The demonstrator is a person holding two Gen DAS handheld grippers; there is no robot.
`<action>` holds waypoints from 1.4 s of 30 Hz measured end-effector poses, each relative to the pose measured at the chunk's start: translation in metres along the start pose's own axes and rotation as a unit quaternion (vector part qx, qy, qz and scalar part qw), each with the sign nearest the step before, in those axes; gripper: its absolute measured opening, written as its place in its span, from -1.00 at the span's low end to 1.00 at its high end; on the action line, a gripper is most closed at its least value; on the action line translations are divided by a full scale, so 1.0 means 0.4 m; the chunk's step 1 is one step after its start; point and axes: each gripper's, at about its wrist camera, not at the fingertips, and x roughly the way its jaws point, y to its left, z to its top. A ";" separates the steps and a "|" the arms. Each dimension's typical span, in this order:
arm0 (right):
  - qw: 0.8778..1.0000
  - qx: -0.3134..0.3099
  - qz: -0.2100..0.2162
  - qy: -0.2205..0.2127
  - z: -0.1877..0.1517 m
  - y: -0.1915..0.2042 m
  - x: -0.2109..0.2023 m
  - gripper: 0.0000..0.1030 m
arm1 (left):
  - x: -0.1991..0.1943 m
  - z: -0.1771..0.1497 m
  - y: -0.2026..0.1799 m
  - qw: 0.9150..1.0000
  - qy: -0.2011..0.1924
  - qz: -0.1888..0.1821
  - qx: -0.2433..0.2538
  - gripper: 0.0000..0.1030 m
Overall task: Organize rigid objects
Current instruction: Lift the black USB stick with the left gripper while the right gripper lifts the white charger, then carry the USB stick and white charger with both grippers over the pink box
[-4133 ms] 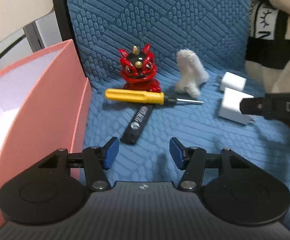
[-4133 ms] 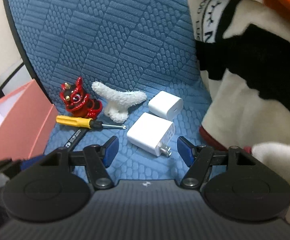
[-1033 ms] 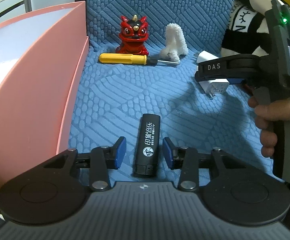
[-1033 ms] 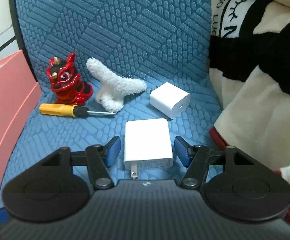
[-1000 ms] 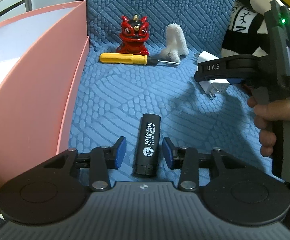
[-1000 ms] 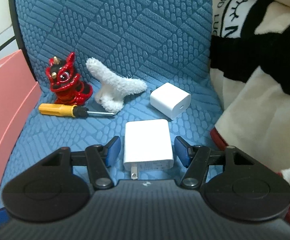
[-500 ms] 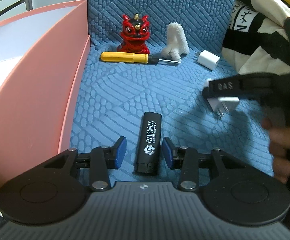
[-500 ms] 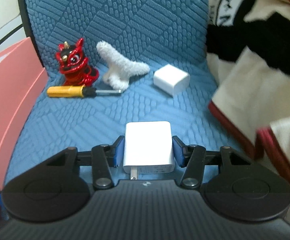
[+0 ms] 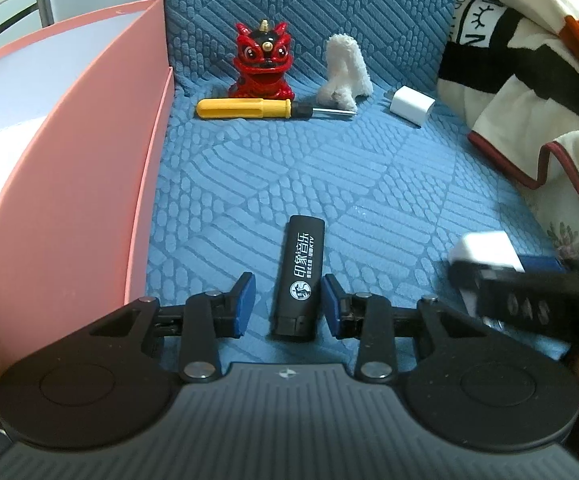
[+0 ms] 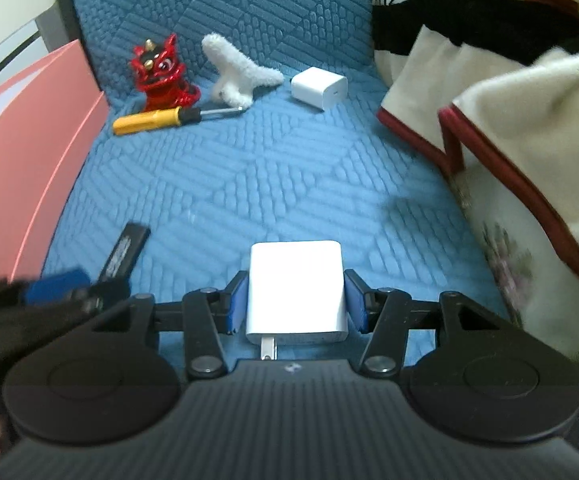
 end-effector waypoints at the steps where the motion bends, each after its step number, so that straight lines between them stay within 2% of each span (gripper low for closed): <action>1: 1.000 -0.002 -0.001 -0.001 -0.007 0.001 -0.004 0.04 | 0.001 0.000 -0.002 1.000 -0.001 0.001 0.003 -0.21; 3: 1.000 -0.010 -0.001 -0.003 -0.011 0.003 -0.004 0.04 | 0.004 0.000 -0.009 1.000 -0.003 0.015 0.012 -0.43; 12: 1.000 -0.020 -0.001 -0.004 -0.012 0.009 0.008 0.04 | 0.001 0.001 -0.007 1.000 -0.005 0.015 0.004 -0.46; 19: 1.000 -0.017 0.023 0.000 -0.008 0.011 0.000 0.04 | -0.025 0.009 -0.004 1.000 -0.013 0.011 -0.011 -0.47; 31: 0.999 -0.025 0.032 -0.005 0.020 0.005 -0.042 0.04 | -0.091 -0.002 0.004 0.999 -0.001 0.002 -0.047 -0.47; 42: 0.998 -0.014 0.052 0.033 -0.007 0.018 -0.067 0.04 | -0.146 0.011 0.017 0.998 0.015 -0.002 -0.055 -0.47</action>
